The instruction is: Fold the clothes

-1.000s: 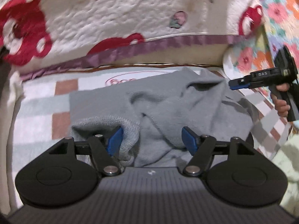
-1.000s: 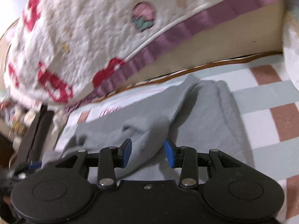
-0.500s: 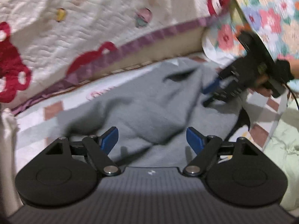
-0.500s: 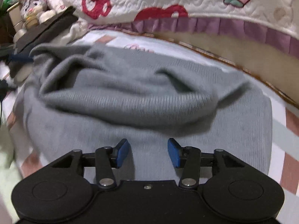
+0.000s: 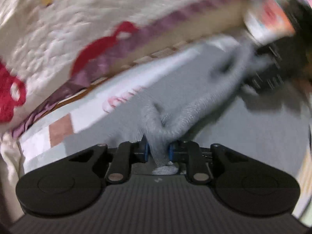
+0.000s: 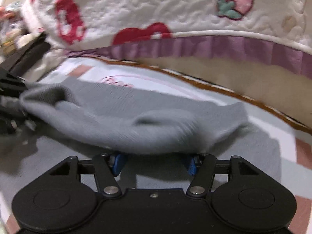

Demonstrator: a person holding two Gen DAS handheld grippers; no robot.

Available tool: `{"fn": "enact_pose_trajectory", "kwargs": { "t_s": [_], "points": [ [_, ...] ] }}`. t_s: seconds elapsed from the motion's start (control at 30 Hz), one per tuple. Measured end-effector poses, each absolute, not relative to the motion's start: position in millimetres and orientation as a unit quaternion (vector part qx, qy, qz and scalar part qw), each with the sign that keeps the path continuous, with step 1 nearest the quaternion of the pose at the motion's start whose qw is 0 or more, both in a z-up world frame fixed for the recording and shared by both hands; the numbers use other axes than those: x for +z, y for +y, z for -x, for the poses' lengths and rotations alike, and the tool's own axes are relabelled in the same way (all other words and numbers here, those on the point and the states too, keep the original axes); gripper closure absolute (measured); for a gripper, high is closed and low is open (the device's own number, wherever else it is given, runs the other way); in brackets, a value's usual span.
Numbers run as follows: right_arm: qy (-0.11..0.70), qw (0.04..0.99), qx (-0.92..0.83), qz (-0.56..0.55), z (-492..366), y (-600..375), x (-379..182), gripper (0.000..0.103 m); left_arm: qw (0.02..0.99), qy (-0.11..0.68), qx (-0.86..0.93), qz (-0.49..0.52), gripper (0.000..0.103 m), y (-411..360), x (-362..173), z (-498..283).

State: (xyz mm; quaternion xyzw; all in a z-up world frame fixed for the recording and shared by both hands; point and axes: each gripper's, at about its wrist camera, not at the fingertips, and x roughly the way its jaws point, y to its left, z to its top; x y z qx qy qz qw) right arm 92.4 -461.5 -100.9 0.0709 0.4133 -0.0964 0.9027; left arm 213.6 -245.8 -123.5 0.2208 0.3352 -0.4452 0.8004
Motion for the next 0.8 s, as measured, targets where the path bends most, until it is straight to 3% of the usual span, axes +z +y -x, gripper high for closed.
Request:
{"fn": "enact_pose_trajectory", "kwargs": {
  "t_s": [0.13,0.17,0.2,0.23,0.47,0.63,0.8],
  "points": [
    [0.409,0.897,-0.144,-0.084,-90,-484,-96,0.038,0.836,0.392,-0.360,-0.136,0.072,-221,-109,-254],
    [0.408,0.896,-0.154,-0.087,-85,-488,-96,0.038,0.840,0.387,-0.363,-0.112,0.060,-207,-101,-254],
    [0.408,0.894,-0.161,-0.090,-77,-492,-96,0.038,0.841,0.373,-0.382,-0.086,0.041,-191,-93,-250],
    [0.408,0.893,-0.168,-0.093,-70,-495,-96,0.038,0.842,0.365,-0.390,-0.067,0.035,-177,-91,-248],
    [0.417,0.875,-0.220,-0.107,-28,-522,-104,0.038,0.860,0.391,-0.328,-0.024,0.032,-99,-138,-264],
    [0.401,0.870,-0.262,-0.120,-12,-537,-100,0.038,0.823,0.423,-0.371,0.080,0.032,-68,-160,-285],
    [0.395,0.855,-0.287,-0.174,-2,-557,-108,0.038,0.810,0.405,-0.419,0.073,0.020,-91,-167,-290]
  ]
}}
